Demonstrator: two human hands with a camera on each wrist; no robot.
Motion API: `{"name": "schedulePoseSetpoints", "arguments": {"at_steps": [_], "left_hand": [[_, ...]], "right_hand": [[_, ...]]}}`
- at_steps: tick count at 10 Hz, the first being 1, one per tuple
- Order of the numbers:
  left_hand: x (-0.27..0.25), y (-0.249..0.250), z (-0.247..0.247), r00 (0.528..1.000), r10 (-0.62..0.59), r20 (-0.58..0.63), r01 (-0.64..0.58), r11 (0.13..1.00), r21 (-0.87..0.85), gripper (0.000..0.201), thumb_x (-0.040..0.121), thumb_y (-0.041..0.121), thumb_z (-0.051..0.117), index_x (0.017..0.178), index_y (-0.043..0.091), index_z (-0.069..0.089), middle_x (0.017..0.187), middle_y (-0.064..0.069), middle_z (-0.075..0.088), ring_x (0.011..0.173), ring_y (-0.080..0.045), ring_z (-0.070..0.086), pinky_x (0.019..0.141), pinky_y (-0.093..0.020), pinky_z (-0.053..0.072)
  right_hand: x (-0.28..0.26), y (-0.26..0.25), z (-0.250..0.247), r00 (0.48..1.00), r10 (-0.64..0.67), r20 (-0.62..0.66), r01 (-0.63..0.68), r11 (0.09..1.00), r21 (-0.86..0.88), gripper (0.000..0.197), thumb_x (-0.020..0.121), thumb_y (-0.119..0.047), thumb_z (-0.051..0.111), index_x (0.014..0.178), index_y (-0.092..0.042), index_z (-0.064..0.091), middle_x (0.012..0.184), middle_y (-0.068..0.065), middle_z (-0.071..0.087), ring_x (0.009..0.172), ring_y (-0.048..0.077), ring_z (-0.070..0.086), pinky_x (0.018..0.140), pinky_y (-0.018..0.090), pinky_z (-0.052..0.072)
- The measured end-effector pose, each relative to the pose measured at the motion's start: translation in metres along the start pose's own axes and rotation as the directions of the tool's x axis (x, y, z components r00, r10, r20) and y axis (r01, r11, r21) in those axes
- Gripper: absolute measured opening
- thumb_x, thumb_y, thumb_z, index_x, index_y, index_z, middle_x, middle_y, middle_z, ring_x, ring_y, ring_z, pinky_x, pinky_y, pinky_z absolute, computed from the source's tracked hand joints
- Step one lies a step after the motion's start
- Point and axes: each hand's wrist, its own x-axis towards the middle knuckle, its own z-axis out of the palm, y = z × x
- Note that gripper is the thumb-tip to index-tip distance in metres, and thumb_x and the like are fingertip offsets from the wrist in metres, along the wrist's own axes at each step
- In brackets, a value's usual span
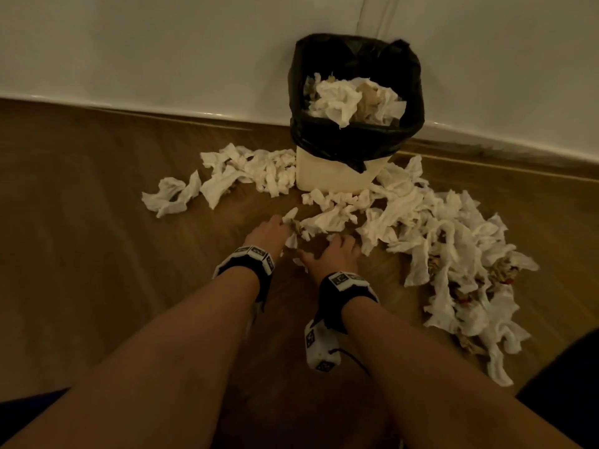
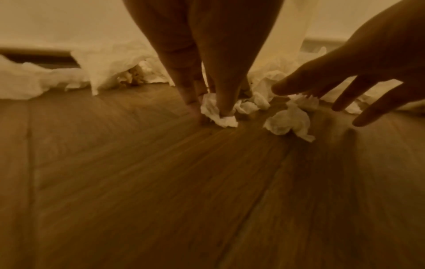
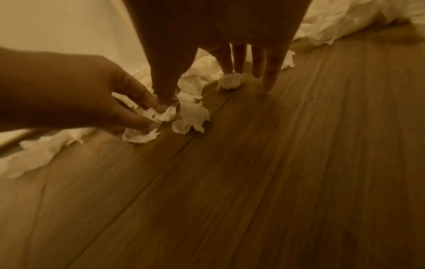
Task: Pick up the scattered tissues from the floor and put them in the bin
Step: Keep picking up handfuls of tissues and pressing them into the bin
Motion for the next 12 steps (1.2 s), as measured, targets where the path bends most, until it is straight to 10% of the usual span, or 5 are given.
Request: {"name": "schedulePoseSetpoints", "arguments": {"at_steps": [6, 8, 10, 11, 12], "left_hand": [[-0.022, -0.022, 0.012, 0.957, -0.285, -0.055, 0.177, 0.723, -0.667, 0.042, 0.096, 0.007, 0.044, 0.137, 0.014, 0.048, 0.137, -0.014, 0.050, 0.127, -0.033, 0.043, 0.109, -0.034, 0.031], [-0.031, -0.016, -0.012, 0.824, -0.507, 0.254, 0.405, 0.213, -0.889, 0.034, 0.100, 0.012, 0.038, 0.129, 0.001, 0.052, 0.134, -0.016, 0.052, 0.123, -0.029, 0.048, 0.101, -0.032, 0.037], [-0.044, -0.014, -0.012, 0.783, -0.507, 0.360, 0.261, -0.258, -0.930, 0.044, 0.101, 0.018, 0.030, 0.140, -0.001, 0.036, 0.142, -0.021, 0.042, 0.116, -0.030, 0.051, 0.064, -0.023, 0.042], [-0.047, -0.017, -0.012, 0.722, -0.528, 0.447, 0.120, -0.541, -0.833, 0.047, 0.100, 0.023, 0.028, 0.143, 0.003, 0.033, 0.136, -0.017, 0.044, 0.102, -0.021, 0.041, 0.078, -0.028, 0.034], [-0.043, -0.025, -0.015, 0.803, -0.405, 0.436, 0.243, -0.445, -0.862, 0.064, 0.095, 0.050, 0.037, 0.145, 0.012, 0.030, 0.143, -0.008, 0.039, 0.130, -0.028, 0.039, 0.093, -0.036, 0.034]], "right_hand": [[-0.002, 0.018, 0.007, 0.998, 0.045, 0.040, -0.057, 0.919, 0.391, 0.023, 0.093, -0.013, 0.053, 0.112, -0.012, 0.064, 0.119, 0.010, 0.060, 0.109, 0.026, 0.057, 0.092, 0.031, 0.046], [-0.001, 0.031, -0.006, 0.938, 0.133, 0.319, -0.327, 0.641, 0.694, 0.032, 0.093, -0.014, 0.055, 0.124, -0.011, 0.060, 0.128, 0.013, 0.058, 0.080, 0.012, 0.056, 0.086, 0.029, 0.044], [-0.011, 0.034, -0.009, 0.826, 0.159, 0.541, -0.563, 0.257, 0.785, 0.036, 0.096, -0.016, 0.049, 0.131, -0.014, 0.053, 0.083, 0.003, 0.055, 0.067, 0.013, 0.048, 0.059, 0.027, 0.041], [-0.018, 0.035, -0.013, 0.824, 0.085, 0.561, -0.556, 0.317, 0.769, 0.043, 0.098, -0.025, 0.044, 0.139, -0.012, 0.041, 0.091, 0.002, 0.055, 0.070, 0.013, 0.047, 0.062, 0.029, 0.040], [-0.017, 0.037, -0.014, 0.831, 0.062, 0.553, -0.550, 0.241, 0.800, 0.045, 0.099, -0.002, 0.025, 0.140, -0.017, 0.038, 0.095, 0.006, 0.055, 0.062, 0.014, 0.041, 0.055, 0.026, 0.034]]}}
